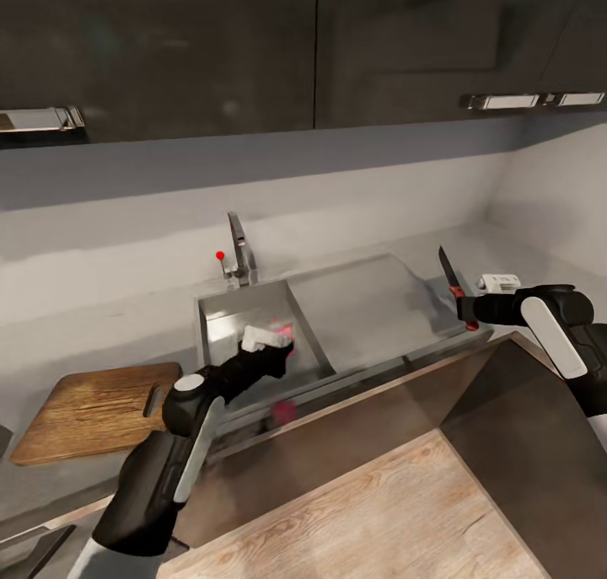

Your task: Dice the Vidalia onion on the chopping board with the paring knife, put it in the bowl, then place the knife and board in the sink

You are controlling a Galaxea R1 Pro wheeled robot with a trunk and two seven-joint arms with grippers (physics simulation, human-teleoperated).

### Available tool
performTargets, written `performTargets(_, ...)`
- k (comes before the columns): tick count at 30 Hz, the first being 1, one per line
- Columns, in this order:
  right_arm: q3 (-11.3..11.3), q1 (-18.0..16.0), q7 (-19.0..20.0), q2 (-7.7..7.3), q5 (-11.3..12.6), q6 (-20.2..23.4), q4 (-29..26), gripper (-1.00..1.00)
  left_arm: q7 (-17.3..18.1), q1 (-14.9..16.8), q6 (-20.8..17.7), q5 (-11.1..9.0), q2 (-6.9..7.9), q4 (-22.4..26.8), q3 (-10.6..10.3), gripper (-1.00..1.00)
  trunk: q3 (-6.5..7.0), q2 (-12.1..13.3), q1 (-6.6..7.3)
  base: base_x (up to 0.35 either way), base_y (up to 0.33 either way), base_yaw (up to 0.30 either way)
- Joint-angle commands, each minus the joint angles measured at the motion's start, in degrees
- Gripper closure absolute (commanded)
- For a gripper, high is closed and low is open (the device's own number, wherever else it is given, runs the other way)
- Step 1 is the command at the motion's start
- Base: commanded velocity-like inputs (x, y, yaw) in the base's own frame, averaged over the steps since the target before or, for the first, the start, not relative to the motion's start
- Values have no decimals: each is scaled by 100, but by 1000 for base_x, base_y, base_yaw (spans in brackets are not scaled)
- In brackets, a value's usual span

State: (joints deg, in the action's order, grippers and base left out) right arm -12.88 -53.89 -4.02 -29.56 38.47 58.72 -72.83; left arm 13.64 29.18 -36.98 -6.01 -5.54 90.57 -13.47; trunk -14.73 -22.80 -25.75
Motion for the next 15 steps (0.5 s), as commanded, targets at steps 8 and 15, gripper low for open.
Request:
performTargets(8,-12,-8,-37,-6,46,0,-7,100,3629,-8,-309,3,591,27,2414,100,33,-12,-3,0,0,0)
performTargets(15,-12,-9,-37,-6,46,-1,-3,100,4012,-8,-701,3,625,23,2596,100,39,-12,-3,0,55,0)
